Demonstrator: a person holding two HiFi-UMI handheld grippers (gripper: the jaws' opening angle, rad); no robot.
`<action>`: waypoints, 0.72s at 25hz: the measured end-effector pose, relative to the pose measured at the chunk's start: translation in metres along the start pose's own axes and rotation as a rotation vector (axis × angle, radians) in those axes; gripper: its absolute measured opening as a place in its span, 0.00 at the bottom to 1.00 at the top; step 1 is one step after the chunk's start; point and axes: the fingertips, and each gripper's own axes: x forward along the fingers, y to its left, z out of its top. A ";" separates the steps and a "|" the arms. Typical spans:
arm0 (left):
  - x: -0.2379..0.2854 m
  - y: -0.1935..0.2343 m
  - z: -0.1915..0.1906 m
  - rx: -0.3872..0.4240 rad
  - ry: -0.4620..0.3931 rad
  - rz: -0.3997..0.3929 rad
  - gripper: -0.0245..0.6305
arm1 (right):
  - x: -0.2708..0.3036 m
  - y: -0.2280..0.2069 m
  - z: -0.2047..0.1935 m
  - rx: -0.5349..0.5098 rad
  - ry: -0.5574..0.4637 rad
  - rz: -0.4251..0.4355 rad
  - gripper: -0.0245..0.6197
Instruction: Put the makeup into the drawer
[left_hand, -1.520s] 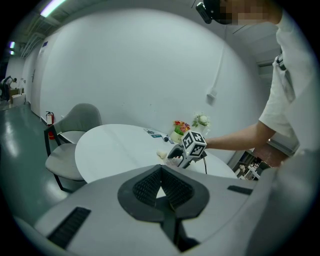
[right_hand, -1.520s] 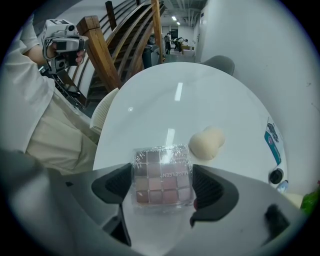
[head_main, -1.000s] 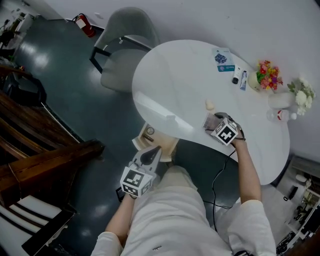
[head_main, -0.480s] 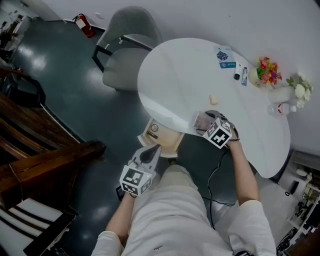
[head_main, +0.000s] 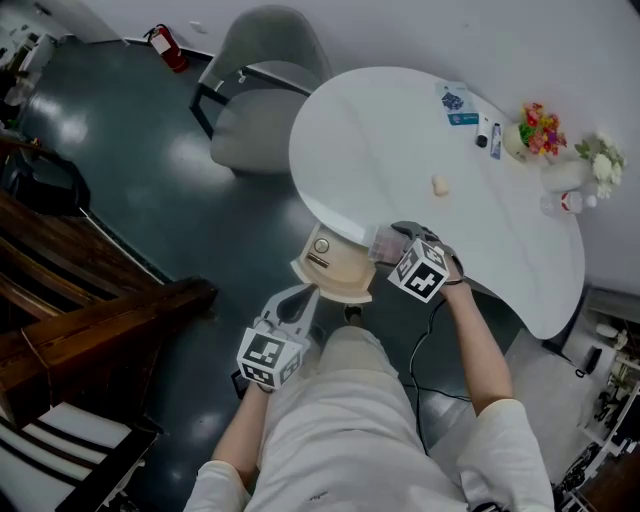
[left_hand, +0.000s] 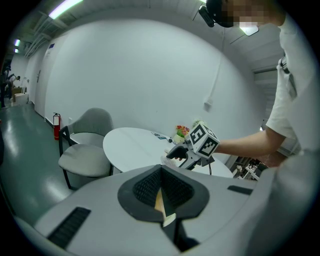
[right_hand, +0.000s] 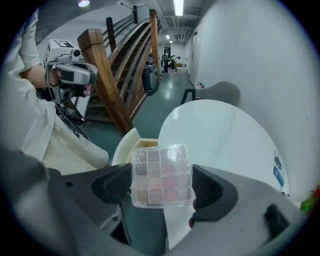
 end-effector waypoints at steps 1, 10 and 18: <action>-0.003 0.002 -0.001 -0.001 -0.001 -0.001 0.05 | 0.002 0.007 0.004 -0.002 -0.002 0.004 0.62; -0.026 0.020 -0.007 -0.004 -0.001 0.000 0.05 | 0.028 0.060 0.030 -0.022 0.000 0.046 0.62; -0.035 0.032 -0.022 -0.031 0.001 0.015 0.05 | 0.064 0.087 0.039 -0.033 -0.009 0.038 0.62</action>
